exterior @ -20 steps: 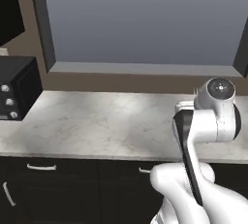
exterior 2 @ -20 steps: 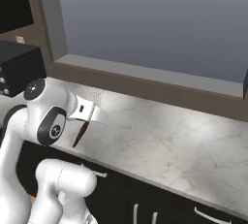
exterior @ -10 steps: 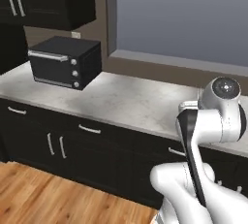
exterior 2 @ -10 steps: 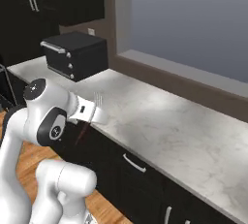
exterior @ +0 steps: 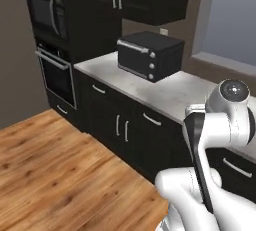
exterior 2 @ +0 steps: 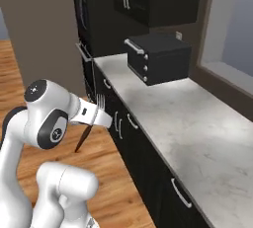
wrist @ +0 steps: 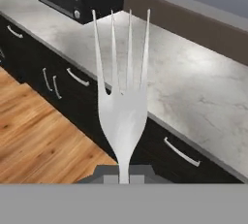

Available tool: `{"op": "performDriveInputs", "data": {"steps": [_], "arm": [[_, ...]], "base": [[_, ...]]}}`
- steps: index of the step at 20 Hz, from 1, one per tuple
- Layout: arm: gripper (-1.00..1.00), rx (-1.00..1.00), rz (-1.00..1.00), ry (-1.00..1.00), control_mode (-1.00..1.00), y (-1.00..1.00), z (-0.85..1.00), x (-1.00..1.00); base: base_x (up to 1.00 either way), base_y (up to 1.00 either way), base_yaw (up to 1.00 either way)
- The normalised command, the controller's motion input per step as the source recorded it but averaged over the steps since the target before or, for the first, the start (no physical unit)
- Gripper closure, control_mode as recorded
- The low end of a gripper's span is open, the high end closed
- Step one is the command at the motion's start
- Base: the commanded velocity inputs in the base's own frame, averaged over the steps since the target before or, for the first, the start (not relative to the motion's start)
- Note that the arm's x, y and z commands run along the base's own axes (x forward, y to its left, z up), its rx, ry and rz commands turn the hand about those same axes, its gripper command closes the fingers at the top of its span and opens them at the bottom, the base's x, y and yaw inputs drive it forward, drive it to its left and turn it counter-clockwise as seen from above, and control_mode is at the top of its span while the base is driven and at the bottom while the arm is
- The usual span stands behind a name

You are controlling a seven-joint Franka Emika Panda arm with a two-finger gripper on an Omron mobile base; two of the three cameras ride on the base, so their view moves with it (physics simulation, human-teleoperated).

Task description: Organize the utensils by type. Pick up the wooden spoons from the counter and place them in the open cabinet. Then pick up the metallic utensils from the counter and place them in the open drawer.

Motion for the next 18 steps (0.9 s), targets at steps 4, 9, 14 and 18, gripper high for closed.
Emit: {"op": "performDriveInputs", "data": {"steps": [4,9,14,18], "arm": [[1.00,0.00,0.00,0.00,1.00,0.00,0.00,0.00],[1.00,0.00,0.00,0.00,1.00,0.00,0.00,0.00],[1.00,0.00,0.00,0.00,1.00,0.00,0.00,0.00],[1.00,0.00,0.00,0.00,1.00,0.00,0.00,0.00]], "base": [[-0.39,0.00,0.67],[-0.32,0.00,0.64],[-0.27,0.00,0.62],[-0.21,0.00,0.60]]}}
